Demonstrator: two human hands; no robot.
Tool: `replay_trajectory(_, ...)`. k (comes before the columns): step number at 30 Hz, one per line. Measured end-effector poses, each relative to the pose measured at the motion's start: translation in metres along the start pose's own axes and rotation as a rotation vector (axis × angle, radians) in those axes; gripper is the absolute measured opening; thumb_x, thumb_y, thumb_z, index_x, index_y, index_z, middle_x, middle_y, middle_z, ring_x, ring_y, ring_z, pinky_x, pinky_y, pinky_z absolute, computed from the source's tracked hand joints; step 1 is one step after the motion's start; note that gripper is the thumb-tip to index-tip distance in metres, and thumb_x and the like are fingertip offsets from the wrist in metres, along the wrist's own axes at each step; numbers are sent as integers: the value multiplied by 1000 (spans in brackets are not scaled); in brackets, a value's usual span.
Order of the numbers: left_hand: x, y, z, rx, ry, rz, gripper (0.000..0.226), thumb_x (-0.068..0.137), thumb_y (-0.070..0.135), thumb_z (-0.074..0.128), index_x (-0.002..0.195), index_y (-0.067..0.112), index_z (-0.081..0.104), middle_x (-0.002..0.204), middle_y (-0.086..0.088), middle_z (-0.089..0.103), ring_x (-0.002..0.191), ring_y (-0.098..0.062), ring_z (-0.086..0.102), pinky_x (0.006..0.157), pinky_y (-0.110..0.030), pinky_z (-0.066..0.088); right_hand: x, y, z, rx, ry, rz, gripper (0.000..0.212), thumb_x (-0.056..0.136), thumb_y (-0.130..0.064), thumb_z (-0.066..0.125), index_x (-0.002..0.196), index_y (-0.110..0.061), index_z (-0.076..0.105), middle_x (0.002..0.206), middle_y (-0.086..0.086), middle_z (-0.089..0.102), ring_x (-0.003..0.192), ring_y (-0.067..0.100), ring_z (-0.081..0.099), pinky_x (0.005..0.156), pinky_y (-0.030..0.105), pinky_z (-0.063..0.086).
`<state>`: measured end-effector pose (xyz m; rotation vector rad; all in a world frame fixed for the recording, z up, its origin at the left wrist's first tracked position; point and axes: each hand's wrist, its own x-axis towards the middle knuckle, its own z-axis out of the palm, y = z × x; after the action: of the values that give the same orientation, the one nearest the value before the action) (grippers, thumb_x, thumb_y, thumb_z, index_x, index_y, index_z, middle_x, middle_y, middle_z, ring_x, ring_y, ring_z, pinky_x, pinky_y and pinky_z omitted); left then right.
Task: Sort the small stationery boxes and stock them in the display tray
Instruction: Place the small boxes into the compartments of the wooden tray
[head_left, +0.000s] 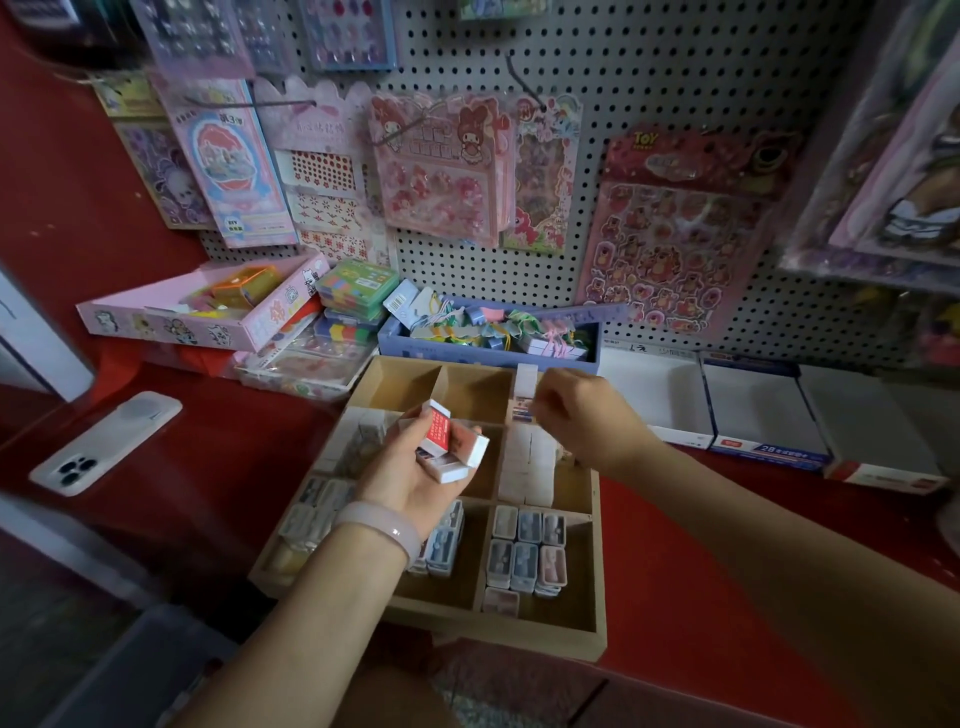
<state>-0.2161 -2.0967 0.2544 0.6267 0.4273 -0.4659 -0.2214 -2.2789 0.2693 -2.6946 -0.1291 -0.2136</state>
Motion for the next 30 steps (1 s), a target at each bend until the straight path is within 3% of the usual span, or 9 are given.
replay_trajectory(4,0,-9,1,81,-63,-3,35,94,21,53,127,10,54,110,-17,63,94,-27,64,72,-43,53,-6,-37,-4,401,-259,119,30,96,-33,48,114,-9,55,78,-6,55,60,10,57,55,21,52)
replay_trajectory(7,-4,-11,4,100,-91,-11,42,93,20,54,133,10,49,120,-21,61,103,-32,63,79,-48,53,-8,-39,-4,361,-324,61,37,95,-32,50,127,-12,52,75,-15,47,56,0,48,45,7,41)
replay_trajectory(10,-6,-12,5,103,-126,-6,43,93,15,53,135,7,47,122,-24,59,93,-31,68,88,-52,50,-11,-33,-8,422,-338,45,27,94,-27,54,119,-19,61,69,-14,49,45,-4,48,43,9,37)
replay_trajectory(12,-3,-14,6,119,-147,-9,50,91,15,54,139,7,43,123,-24,59,86,-29,71,85,-53,51,-11,-28,-10,437,-303,44,22,92,-25,58,112,-16,64,69,-9,52,44,-5,49,44,11,39)
replay_trajectory(15,-1,-17,10,142,-155,-27,47,93,18,51,138,6,42,119,-24,62,97,-34,68,71,-52,56,-13,-20,-11,453,-191,58,13,88,-22,65,97,-12,63,71,-1,60,53,4,56,47,16,48)
replay_trajectory(19,0,-15,12,95,-87,-2,29,95,11,50,123,8,52,114,-24,59,92,-38,62,68,-52,53,-12,8,-15,406,32,137,17,86,-24,67,78,-25,52,76,0,67,71,16,65,65,31,53)
replay_trajectory(22,-3,-13,9,49,-65,-6,13,93,10,52,104,7,59,103,-22,61,91,-34,63,60,-44,59,-13,33,-17,271,101,230,8,87,-20,64,89,-17,57,83,-2,63,82,18,62,73,33,53)
replay_trajectory(25,-5,-12,7,13,-40,3,9,93,12,53,89,9,61,93,-19,61,85,-29,62,54,-35,59,-16,43,-5,174,32,233,9,90,-20,61,92,-13,56,84,-2,60,81,17,59,62,23,50)
replay_trajectory(30,-3,-8,4,7,-21,-17,16,92,23,56,92,8,60,95,-20,60,80,-27,61,57,-32,59,-18,44,24,2,10,151,17,91,-21,58,96,-5,56,101,6,52,86,24,56,67,29,42)
